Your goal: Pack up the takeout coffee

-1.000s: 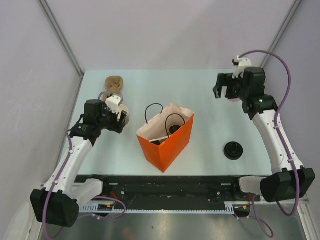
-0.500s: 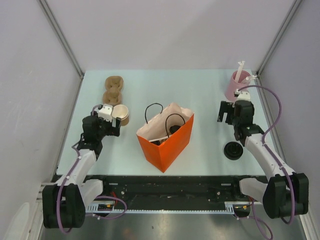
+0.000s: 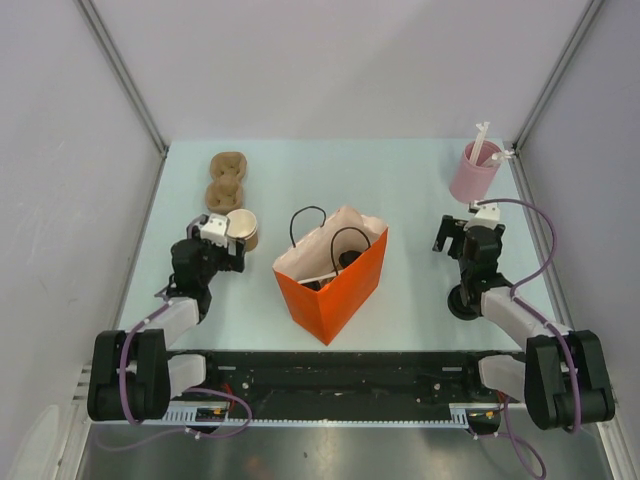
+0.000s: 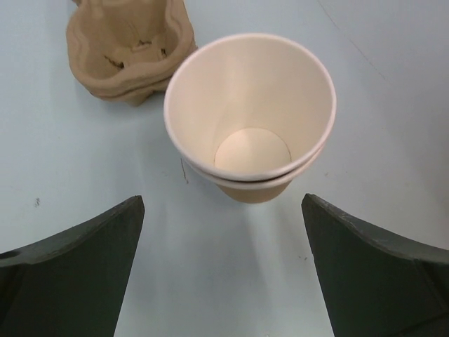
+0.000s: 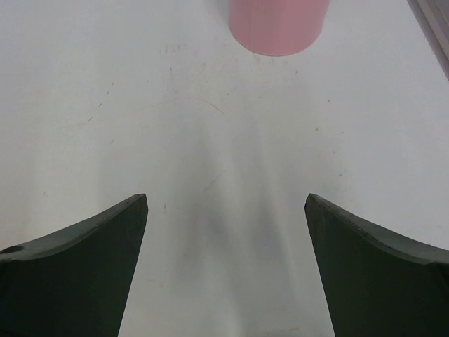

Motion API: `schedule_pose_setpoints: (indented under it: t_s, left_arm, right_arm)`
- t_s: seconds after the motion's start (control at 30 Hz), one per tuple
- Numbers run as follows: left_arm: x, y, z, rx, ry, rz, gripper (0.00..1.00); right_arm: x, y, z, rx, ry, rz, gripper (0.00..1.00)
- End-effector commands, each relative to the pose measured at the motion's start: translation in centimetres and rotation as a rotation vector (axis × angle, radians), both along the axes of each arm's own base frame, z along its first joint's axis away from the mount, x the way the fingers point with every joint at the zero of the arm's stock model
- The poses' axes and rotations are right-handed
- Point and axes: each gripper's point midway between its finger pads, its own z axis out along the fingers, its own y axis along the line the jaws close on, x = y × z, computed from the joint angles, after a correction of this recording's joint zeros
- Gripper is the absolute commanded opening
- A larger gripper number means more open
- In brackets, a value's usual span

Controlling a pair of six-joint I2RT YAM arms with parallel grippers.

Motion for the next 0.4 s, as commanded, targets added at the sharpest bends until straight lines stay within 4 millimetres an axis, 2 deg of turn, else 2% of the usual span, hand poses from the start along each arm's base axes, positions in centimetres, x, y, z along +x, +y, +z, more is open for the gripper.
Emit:
schedule_pose_setpoints:
  t_s: [0.0, 0.27, 0.37]
  left_arm:
    - [1.19, 0.05, 3.15, -0.007, -0.132, -0.007, 1.0]
    - [1.26, -0.01, 3.33, -0.009, -0.138, -0.009, 1.0]
    - [1.25, 0.04, 3.19, -0.01, -0.133, -0.007, 1.0]
  right_arm:
    - [1.36, -0.32, 2.75, 0.026, -0.158, -0.031, 1.0]
    - [0.94, -1.06, 2.16, -0.003, -0.158, -0.051, 1.0]
    - [1.06, -1.07, 2.82, -0.012, -0.202, -0.043, 1.0]
